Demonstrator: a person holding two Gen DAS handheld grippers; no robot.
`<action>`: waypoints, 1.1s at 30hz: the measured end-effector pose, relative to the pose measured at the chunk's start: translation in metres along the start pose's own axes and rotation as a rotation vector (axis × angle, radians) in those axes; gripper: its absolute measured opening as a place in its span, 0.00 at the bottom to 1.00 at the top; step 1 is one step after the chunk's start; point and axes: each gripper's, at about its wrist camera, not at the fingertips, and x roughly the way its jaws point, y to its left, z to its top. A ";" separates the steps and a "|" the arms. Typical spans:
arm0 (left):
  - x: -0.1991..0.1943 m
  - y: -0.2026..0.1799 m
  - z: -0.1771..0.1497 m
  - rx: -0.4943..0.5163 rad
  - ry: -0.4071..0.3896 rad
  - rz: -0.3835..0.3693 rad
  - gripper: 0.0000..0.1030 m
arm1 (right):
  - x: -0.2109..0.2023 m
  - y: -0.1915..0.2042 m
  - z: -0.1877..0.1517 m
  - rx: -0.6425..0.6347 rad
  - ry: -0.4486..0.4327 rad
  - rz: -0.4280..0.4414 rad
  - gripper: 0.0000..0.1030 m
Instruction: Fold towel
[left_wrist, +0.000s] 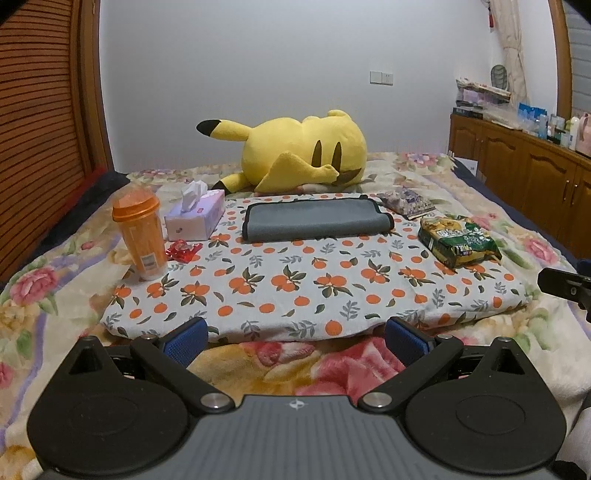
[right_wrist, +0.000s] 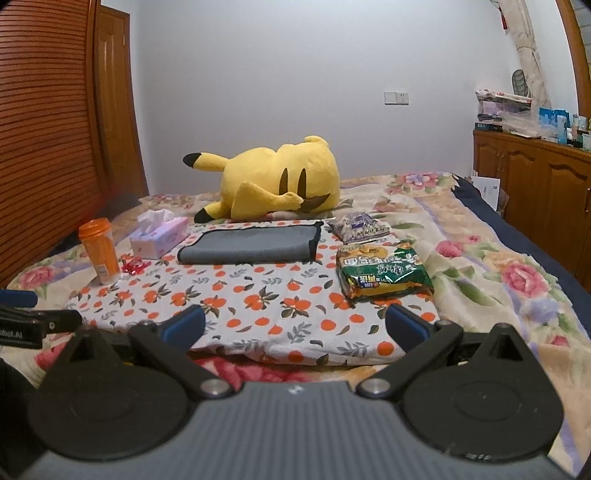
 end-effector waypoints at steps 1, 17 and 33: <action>-0.001 0.000 0.001 0.000 -0.005 -0.001 1.00 | 0.000 0.000 0.000 0.000 -0.004 -0.001 1.00; -0.015 -0.004 0.009 0.018 -0.087 0.000 1.00 | -0.010 -0.002 0.005 0.000 -0.070 -0.010 1.00; -0.018 -0.002 0.010 0.009 -0.105 0.003 1.00 | -0.016 -0.004 0.009 -0.002 -0.118 -0.016 1.00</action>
